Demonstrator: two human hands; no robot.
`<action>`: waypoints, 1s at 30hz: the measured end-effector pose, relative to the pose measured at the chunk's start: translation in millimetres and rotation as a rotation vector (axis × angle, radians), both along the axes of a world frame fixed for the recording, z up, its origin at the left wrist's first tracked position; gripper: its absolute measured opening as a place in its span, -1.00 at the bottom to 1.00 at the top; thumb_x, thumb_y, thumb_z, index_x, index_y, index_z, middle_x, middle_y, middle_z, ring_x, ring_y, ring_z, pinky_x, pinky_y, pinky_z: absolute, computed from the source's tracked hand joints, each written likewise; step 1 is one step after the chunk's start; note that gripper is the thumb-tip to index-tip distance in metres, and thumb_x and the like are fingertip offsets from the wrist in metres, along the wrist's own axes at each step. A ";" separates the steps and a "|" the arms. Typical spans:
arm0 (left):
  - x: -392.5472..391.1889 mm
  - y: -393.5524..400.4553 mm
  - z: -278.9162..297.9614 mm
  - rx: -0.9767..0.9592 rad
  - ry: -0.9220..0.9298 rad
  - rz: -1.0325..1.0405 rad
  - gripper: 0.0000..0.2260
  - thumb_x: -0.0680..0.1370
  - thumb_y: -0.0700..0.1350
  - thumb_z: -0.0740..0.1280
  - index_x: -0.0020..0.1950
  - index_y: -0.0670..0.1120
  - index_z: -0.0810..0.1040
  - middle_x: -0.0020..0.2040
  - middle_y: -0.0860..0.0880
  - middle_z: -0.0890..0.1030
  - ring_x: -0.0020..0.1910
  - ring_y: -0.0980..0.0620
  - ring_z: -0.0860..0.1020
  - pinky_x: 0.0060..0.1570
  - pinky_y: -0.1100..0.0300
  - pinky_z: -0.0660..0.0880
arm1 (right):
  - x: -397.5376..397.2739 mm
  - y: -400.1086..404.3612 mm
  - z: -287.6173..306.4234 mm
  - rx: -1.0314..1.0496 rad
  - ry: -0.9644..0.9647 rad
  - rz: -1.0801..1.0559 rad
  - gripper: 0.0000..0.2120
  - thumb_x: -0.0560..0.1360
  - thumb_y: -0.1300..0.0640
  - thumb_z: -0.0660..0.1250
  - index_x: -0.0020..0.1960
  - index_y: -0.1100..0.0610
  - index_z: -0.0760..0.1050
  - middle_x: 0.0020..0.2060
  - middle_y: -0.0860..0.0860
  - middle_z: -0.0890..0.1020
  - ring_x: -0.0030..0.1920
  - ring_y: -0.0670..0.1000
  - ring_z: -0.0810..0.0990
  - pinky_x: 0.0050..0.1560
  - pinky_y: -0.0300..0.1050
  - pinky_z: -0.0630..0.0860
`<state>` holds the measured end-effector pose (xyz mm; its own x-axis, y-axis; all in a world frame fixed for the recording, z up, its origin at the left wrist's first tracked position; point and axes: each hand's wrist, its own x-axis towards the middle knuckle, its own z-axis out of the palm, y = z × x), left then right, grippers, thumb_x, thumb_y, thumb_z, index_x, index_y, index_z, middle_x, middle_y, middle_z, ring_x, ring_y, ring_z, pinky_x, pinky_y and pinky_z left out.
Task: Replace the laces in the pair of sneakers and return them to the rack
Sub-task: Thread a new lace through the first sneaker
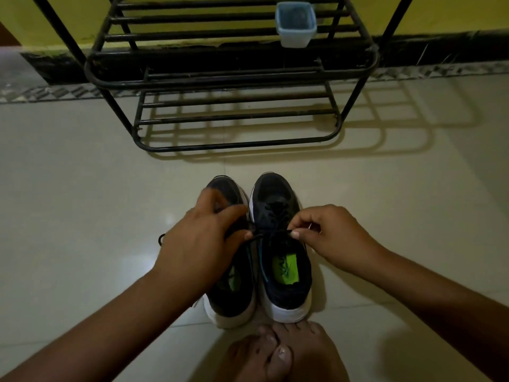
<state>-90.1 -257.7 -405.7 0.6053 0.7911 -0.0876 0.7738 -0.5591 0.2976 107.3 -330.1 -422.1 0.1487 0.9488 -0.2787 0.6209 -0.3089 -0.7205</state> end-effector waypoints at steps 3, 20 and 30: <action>14.9 -0.9 -5.8 -0.014 -0.125 -0.138 -0.64 0.51 0.06 0.32 0.31 0.12 0.49 0.31 0.06 0.43 0.19 0.01 0.47 -0.04 0.21 0.44 | -0.1 0.5 2.0 0.063 -0.038 0.023 -0.94 0.46 0.18 0.39 -0.13 0.06 0.64 -0.36 -0.24 0.54 -0.31 -0.36 0.50 -0.27 -0.52 0.36; 36.0 -3.7 -41.4 -0.463 -0.194 -0.031 -0.82 0.52 -0.12 0.35 0.09 0.06 0.63 -0.23 0.16 0.60 -0.23 0.28 0.55 -0.23 0.53 0.39 | 8.3 -17.0 -40.1 -0.039 -0.037 -0.122 -0.79 0.34 0.07 0.52 -0.18 0.07 0.50 -0.33 -0.01 0.59 -0.39 -0.19 0.46 -0.34 -0.38 0.36; 39.5 -5.3 -38.0 -0.501 -0.225 -0.066 -0.93 0.53 -0.03 0.35 -0.15 0.08 0.60 -0.27 0.12 0.65 -0.24 0.25 0.58 -0.22 0.42 0.48 | 6.4 -20.2 -51.5 0.057 -0.100 -0.086 -0.85 0.41 0.13 0.44 -0.10 0.20 0.56 -0.31 0.08 0.61 -0.28 0.05 0.57 -0.17 -0.03 0.54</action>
<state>-50.6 -263.0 -443.7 0.6994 0.6458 -0.3061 0.6285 -0.3518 0.6937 113.7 -350.3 -473.6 0.2544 0.9453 -0.2040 0.6636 -0.3241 -0.6743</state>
